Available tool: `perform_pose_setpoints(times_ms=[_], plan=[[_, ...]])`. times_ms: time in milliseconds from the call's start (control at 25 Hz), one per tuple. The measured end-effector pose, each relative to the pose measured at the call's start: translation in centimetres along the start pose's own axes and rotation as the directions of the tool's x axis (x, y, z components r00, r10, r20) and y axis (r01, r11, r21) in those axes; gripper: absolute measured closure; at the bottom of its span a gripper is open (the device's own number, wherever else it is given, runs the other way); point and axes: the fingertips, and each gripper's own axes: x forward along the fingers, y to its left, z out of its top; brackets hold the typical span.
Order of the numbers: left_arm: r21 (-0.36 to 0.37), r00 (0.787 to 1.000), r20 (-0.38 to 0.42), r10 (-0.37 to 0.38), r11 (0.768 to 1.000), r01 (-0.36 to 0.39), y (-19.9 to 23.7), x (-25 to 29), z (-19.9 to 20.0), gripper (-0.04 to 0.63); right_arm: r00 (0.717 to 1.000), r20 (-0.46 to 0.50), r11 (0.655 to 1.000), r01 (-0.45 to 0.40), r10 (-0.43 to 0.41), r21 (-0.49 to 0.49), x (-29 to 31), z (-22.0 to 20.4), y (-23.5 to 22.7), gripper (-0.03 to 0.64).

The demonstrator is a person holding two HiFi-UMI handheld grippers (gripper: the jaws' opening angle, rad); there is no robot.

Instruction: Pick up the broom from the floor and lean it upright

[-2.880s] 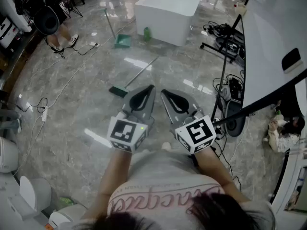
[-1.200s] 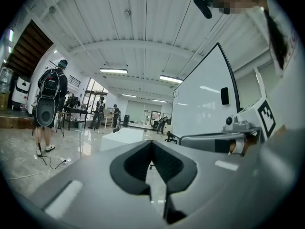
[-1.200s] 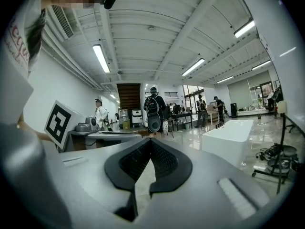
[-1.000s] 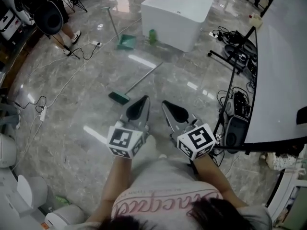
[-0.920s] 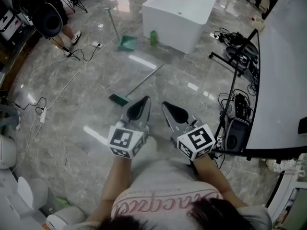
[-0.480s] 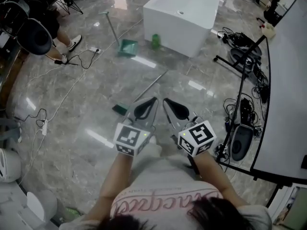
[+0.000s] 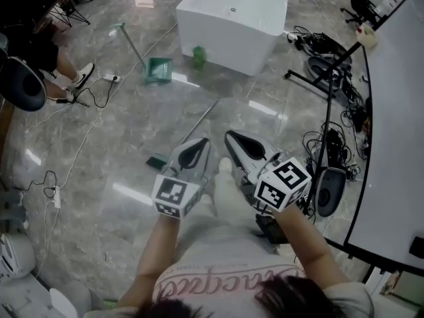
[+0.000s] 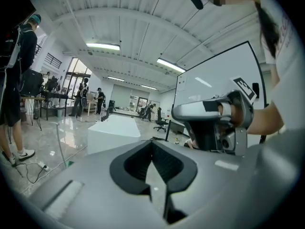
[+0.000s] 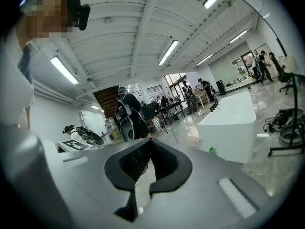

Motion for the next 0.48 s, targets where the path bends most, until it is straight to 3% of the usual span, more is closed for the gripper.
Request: perform_pose_setpoints(times_ms=[120,480], plan=[[-0.010,1.000,-0.027,0.009,1.000,-0.009,1.3,2.7,-1.0,0.596,0.999,-0.035,0.999,0.017,-0.019,-0.041,1.9,-0.5,-3.5,0.615],[0.001,0.995,-0.079,0.059,0.998,-0.059,8.5,12.2,-1.5,0.595,0.991,-0.133,0.999,0.006,-0.012,-0.043,9.0,-1.4,-13.2,0.615]])
